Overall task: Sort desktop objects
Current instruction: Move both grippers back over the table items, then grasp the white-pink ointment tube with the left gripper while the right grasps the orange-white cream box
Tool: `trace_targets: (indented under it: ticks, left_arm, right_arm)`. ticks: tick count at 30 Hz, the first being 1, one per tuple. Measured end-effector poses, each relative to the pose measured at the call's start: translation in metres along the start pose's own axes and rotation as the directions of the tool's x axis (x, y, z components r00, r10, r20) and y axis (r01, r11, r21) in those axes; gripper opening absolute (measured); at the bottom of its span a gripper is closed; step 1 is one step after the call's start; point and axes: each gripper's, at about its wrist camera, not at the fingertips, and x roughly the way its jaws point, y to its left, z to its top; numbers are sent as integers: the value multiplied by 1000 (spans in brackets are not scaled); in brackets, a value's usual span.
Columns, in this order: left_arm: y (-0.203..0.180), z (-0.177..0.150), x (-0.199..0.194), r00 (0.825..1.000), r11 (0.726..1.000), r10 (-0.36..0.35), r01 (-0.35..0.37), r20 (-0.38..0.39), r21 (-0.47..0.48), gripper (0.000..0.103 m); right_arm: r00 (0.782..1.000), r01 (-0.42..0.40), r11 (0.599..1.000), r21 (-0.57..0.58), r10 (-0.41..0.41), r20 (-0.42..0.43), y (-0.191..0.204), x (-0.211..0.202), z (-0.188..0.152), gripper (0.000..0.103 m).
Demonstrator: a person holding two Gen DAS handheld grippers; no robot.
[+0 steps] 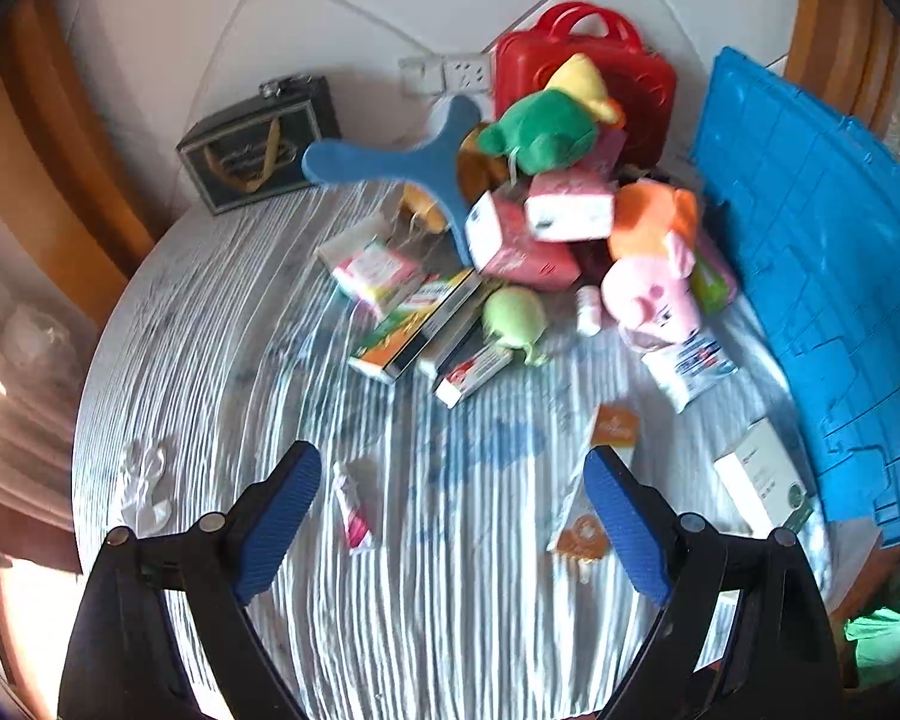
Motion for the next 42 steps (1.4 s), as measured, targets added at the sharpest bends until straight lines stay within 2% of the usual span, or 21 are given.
trace_targets:
  ticks: [2, 6, 8, 11, 14, 18, 20, 21, 22, 24, 28, 36, 39, 42]
  left_arm:
    - [21, -18, 23, 998, 999, 22, -24, -52, -25, 90]
    - [62, -49, 66, 990, 992, -5, -14, -144, -127, 90]
    - [77, -60, 82, 986, 988, 2, -28, -165, -154, 90]
    - [89, -66, 106, 986, 986, 5, -33, -169, -164, 84]
    - [96, -68, 134, 983, 987, 18, -47, -184, -155, 71]
    - [103, -66, 172, 978, 985, -10, -26, -206, -172, 41]
    - [102, -64, 185, 976, 984, -40, 1, -215, -177, 38]
    - [100, -64, 191, 976, 987, -32, -3, -217, -162, 37]
    - [98, -65, 195, 975, 989, -31, -2, -221, -149, 29]
    - [95, -66, 202, 972, 991, -41, 9, -233, -134, 24]
    - [90, -71, 199, 979, 997, -25, 9, -201, -80, 17]
    - [103, -83, 166, 983, 994, -92, 80, -159, -81, 17]
    - [110, -86, 152, 982, 990, -115, 101, -150, -94, 17]
    - [116, -89, 141, 980, 986, -135, 119, -143, -114, 17]
  right_arm:
    - [999, -12, 1000, -8, 12, -51, 15, 27, -14, 101]
    - [987, -36, 999, 6, 36, -154, 39, 80, -45, 101]
    - [978, -39, 999, 13, 41, -206, 49, 105, -61, 101]
    - [960, -34, 999, 20, 39, -277, 61, 138, -82, 101]
    - [942, -26, 999, 30, 34, -334, 72, 162, -97, 100]
    - [925, -3, 999, 45, 19, -379, 78, 179, -109, 100]
    - [918, 9, 998, 58, 15, -396, 80, 184, -114, 100]
    - [915, 22, 996, 82, 12, -403, 80, 185, -117, 100]
    - [912, 29, 996, 86, 9, -410, 81, 187, -119, 100]
    - [907, 40, 995, 93, 3, -422, 83, 190, -123, 100]
    - [895, 63, 990, 126, 0, -447, 81, 203, -132, 100]
    - [871, 115, 965, 234, 16, -492, 80, 244, -141, 100]
    - [857, 137, 961, 240, 6, -515, 85, 265, -142, 100]
    - [854, 145, 963, 227, -6, -521, 93, 280, -143, 100]
